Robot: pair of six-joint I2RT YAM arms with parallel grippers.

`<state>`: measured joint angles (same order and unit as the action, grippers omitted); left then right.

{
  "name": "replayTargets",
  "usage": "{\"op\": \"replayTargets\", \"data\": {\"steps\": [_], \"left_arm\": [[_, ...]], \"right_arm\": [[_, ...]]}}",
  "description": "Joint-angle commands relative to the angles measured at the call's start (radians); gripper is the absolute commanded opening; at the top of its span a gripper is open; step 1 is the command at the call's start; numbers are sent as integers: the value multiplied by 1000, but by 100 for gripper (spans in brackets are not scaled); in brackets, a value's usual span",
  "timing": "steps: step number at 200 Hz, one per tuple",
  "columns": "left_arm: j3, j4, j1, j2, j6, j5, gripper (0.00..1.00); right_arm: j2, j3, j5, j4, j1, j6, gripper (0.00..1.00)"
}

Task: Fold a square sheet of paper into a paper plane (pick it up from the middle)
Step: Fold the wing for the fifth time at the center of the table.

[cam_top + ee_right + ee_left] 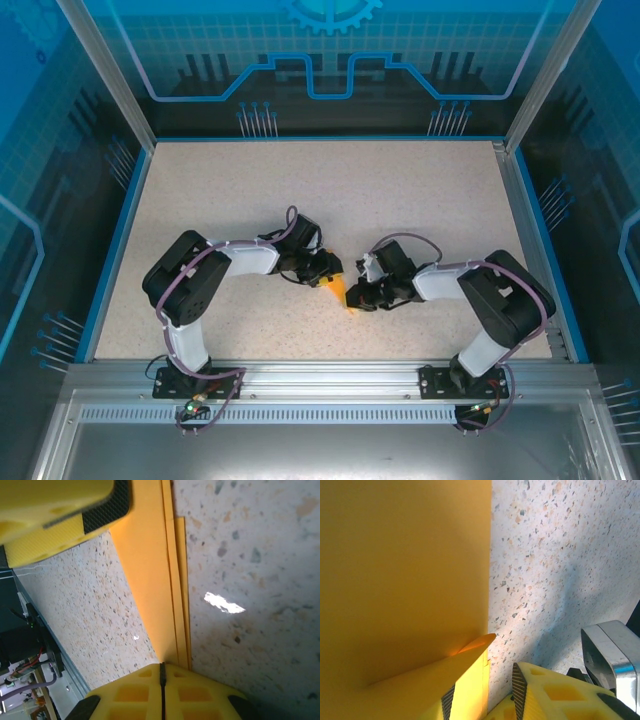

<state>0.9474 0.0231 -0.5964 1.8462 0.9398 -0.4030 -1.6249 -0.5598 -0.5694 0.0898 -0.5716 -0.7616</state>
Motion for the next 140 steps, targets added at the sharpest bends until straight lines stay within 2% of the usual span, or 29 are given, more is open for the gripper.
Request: {"op": "replayTargets", "data": {"steps": [1, 72, 140], "left_arm": [[-7, 63, 26, 36, -7, 53, 39], [-10, 67, 25, 32, -12, 52, 39], [-1, 71, 27, 32, -16, 42, 39]], "right_arm": [[1, 54, -23, -162, 4, 31, 7], [39, 101, -19, -188, 4, 46, 8], [185, 80, 8, -262, 6, 42, 10]]}}
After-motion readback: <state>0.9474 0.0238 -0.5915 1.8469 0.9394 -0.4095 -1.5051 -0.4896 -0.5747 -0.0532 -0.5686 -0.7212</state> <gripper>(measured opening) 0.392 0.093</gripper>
